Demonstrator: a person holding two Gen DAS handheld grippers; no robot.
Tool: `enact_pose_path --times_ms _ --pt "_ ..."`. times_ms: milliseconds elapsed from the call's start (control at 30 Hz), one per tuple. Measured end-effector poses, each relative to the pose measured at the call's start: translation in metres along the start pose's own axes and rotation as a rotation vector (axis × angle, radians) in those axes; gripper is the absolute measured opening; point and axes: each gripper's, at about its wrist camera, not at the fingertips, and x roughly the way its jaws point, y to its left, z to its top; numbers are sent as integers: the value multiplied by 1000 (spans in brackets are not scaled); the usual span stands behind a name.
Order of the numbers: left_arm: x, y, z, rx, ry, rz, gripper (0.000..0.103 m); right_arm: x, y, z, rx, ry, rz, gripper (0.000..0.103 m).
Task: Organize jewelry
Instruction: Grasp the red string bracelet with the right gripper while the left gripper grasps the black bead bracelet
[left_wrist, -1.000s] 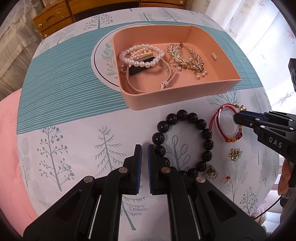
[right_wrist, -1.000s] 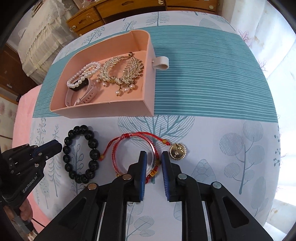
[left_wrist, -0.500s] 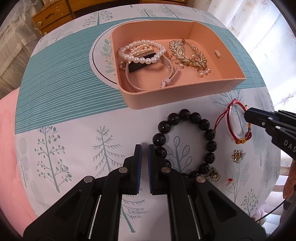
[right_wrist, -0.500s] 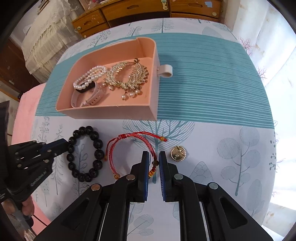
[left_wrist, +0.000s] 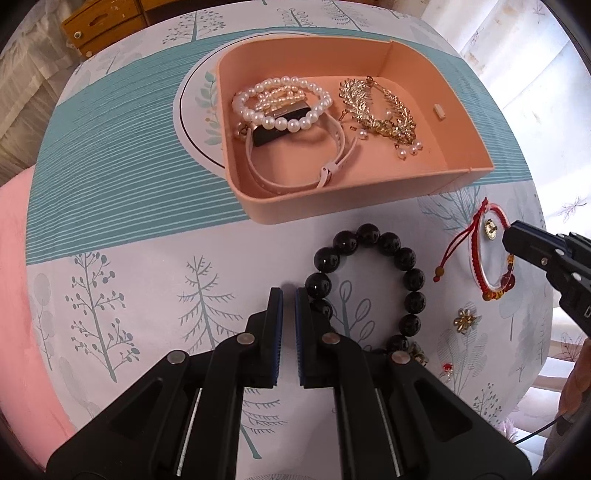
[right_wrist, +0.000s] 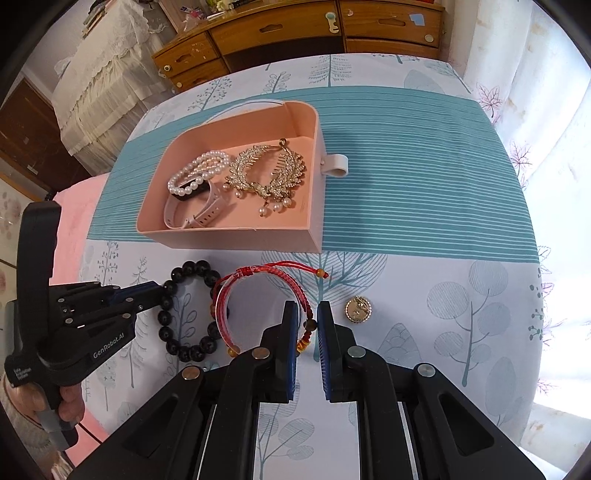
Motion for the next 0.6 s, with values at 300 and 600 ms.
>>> enact_pose_path --times_ms 300,600 --pt "-14 10 8 -29 12 -44 4 -3 -2 1 5 -1 6 10" --pt "-17 -4 13 -12 28 -62 4 -5 -1 0 5 -3 14 10"
